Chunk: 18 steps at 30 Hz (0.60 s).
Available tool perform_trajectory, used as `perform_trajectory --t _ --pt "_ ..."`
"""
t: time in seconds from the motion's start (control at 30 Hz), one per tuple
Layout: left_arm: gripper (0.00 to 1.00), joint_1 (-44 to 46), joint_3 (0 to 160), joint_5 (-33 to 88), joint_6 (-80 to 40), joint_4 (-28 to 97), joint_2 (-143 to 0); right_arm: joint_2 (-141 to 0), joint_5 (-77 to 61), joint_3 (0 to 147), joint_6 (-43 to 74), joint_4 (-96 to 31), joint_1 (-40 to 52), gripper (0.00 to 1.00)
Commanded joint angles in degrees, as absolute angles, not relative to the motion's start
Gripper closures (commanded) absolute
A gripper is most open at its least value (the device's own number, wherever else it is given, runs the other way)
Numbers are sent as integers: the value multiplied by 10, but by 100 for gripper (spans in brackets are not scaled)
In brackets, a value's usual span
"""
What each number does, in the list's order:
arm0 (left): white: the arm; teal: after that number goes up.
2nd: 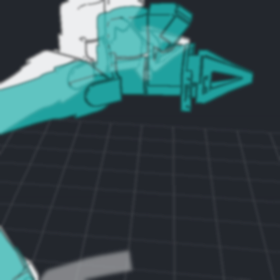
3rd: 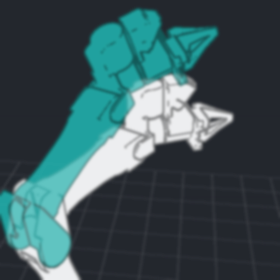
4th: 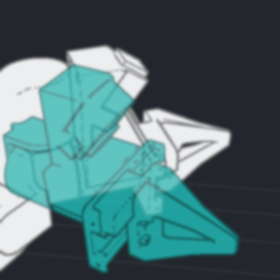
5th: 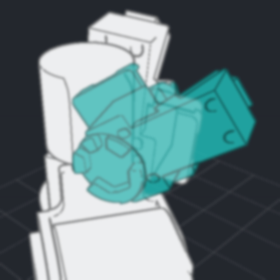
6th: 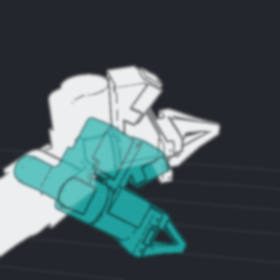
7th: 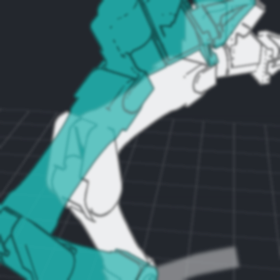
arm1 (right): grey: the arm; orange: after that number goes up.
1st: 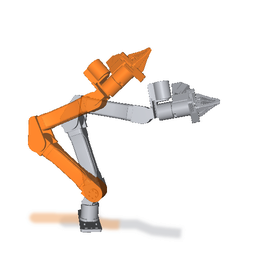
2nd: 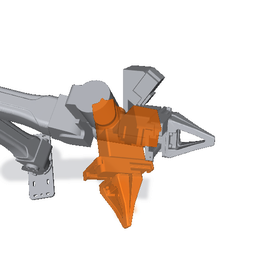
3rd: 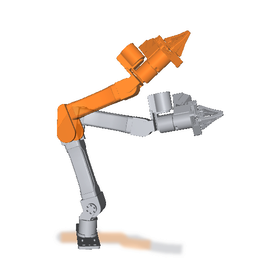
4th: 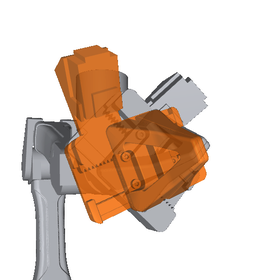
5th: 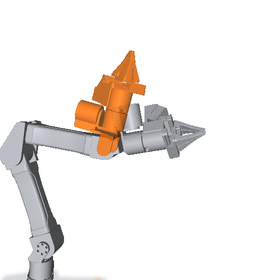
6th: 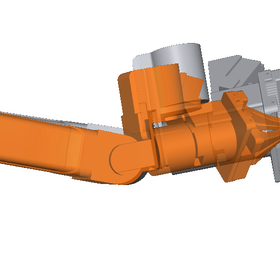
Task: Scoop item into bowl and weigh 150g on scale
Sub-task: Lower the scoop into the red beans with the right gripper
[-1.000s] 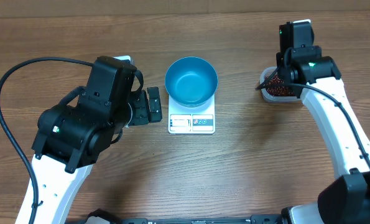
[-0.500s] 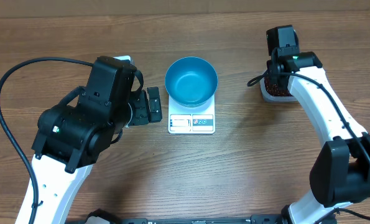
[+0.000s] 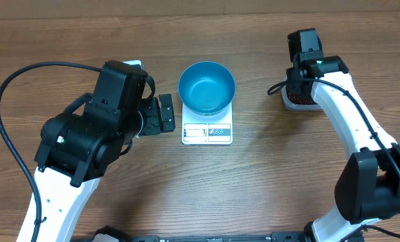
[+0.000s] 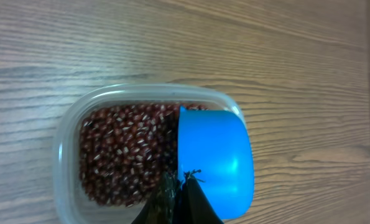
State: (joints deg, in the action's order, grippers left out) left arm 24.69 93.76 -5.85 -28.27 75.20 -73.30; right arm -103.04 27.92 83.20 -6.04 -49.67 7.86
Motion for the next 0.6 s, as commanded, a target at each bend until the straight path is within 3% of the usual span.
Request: perform_trajectory --t 0.0,0.57 --pt "0 244 947 -66 -270 752 -735 -1027 234 845 -47 -505 75 96" --pt "0 244 947 -66 -270 752 -735 -1027 204 845 11 -515 74 96"
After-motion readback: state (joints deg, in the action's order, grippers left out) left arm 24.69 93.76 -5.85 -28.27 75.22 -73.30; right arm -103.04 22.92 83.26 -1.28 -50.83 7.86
